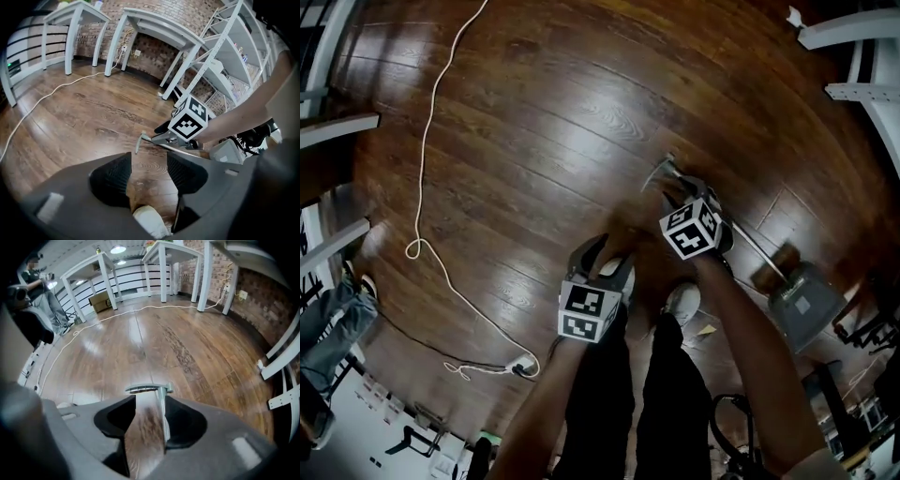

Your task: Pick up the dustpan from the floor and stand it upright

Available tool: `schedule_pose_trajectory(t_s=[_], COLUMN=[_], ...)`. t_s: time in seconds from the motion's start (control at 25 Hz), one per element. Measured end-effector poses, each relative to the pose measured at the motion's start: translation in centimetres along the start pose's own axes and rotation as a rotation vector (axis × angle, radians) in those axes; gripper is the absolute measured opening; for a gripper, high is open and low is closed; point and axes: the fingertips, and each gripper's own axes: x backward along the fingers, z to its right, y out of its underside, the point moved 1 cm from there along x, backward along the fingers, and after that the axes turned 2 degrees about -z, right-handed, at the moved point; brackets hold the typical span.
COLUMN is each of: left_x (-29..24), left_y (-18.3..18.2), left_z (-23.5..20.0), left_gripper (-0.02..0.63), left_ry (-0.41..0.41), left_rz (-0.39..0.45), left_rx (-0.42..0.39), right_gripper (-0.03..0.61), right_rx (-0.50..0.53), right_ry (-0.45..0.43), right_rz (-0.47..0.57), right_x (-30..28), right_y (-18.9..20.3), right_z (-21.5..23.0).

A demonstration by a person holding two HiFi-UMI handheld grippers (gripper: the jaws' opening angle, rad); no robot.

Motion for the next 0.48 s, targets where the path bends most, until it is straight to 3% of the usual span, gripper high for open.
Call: schedule_pose_trajectory(t_s=[0.36, 0.48], left_x=[-2.3, -1.9], left_y=[-0.3, -1.0], left_z=[-1.0, -1.5], left_gripper=[0.258, 0.258], left_ry=[0.020, 0.016], left_rz=[0.046, 0.051], left_rx=[0.001, -0.005], right_gripper=[0.172, 0.080], right_rx=[0.152, 0.152], right_ry=[0.087, 0.088], right_rz=[-0.052, -0.070], right_x=[-7.0, -7.2], right_y=[0.6, 0.7], right_z=[1.5, 2.3])
